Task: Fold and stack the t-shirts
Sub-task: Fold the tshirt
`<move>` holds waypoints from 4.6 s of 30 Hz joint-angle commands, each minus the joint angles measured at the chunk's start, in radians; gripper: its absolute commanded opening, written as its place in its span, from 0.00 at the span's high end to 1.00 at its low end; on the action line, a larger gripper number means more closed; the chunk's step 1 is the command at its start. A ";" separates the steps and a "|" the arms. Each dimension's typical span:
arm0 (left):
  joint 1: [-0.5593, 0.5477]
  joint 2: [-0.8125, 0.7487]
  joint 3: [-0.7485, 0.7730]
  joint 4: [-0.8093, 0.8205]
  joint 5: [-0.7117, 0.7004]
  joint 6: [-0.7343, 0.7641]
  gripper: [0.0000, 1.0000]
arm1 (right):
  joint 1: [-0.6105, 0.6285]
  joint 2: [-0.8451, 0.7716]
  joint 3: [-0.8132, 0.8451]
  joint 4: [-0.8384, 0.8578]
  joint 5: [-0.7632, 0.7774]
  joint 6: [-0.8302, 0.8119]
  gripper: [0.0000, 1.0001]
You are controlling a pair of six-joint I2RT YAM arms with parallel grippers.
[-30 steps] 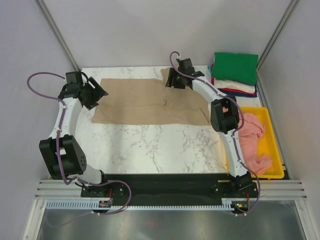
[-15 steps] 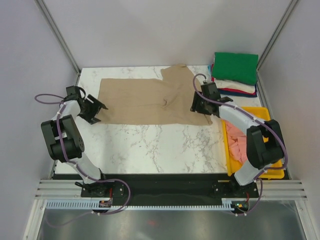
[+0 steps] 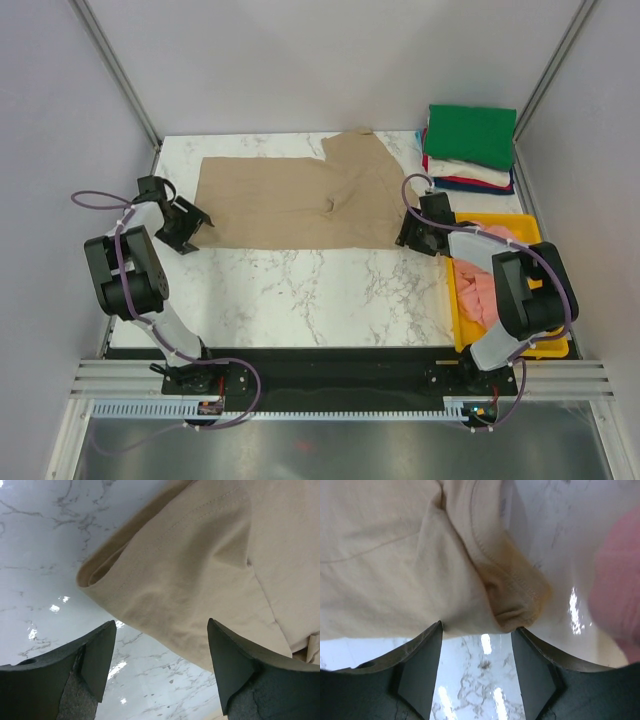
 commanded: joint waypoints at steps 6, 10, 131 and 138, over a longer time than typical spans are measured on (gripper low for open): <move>0.000 0.102 0.084 -0.012 -0.093 0.023 0.23 | -0.028 0.098 -0.012 0.090 -0.012 0.019 0.41; -0.009 0.124 0.106 0.000 -0.113 0.025 0.49 | -0.029 0.100 -0.011 0.099 -0.014 0.015 0.58; -0.015 0.283 0.462 0.007 -0.122 0.199 0.26 | 0.118 0.280 0.668 0.140 -0.206 -0.272 1.00; -0.046 0.386 0.509 0.007 -0.163 0.212 0.28 | 0.117 0.188 0.525 0.150 -0.198 -0.274 1.00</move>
